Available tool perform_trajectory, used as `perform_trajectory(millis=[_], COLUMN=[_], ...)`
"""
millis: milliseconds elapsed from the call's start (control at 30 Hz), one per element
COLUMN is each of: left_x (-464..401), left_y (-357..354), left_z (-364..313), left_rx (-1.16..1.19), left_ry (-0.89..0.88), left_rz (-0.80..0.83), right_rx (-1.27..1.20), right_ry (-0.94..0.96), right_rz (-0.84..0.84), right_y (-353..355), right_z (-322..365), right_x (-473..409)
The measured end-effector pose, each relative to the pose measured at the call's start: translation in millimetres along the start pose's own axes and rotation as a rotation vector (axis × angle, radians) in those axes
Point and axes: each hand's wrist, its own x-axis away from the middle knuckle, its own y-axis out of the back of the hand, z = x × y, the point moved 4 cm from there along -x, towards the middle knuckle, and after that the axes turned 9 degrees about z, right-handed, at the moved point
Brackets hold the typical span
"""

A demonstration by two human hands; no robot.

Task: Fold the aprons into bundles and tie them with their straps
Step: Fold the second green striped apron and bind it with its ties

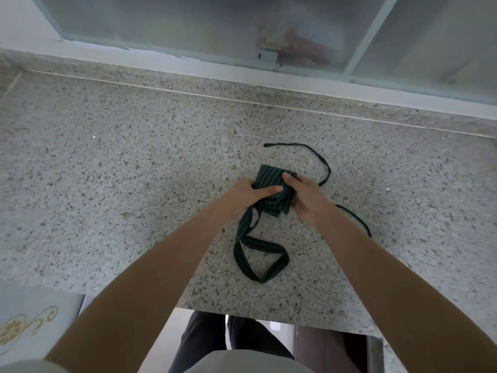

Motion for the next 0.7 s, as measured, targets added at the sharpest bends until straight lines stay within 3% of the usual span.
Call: perform_trajectory(millis=[200,367,567,633,700], left_x=[35,76,126,136,143], left_y=[34,73,119,133,147], left_z=[-37,-61,-90,-95,-99], left_rx=[0.014,-0.009,-0.089,-0.054,0.136], left_ry=[-0.092,-0.184,-0.263,-0.293,-0.352], left_rz=[-0.091,-0.126,-0.045,-0.092,-0.220], right_rx=[0.069,0.652,0.627,0.695,0.632], right_ry=[0.163,0.312,0.195,0.248,0.322], right_rz=[0.055,-0.050,0.263,0.250,0.188], right_y=[-40,-71,-120,-134,-147], right_z=[39,87,108,118,129], right_x=[10,19,32,39,43])
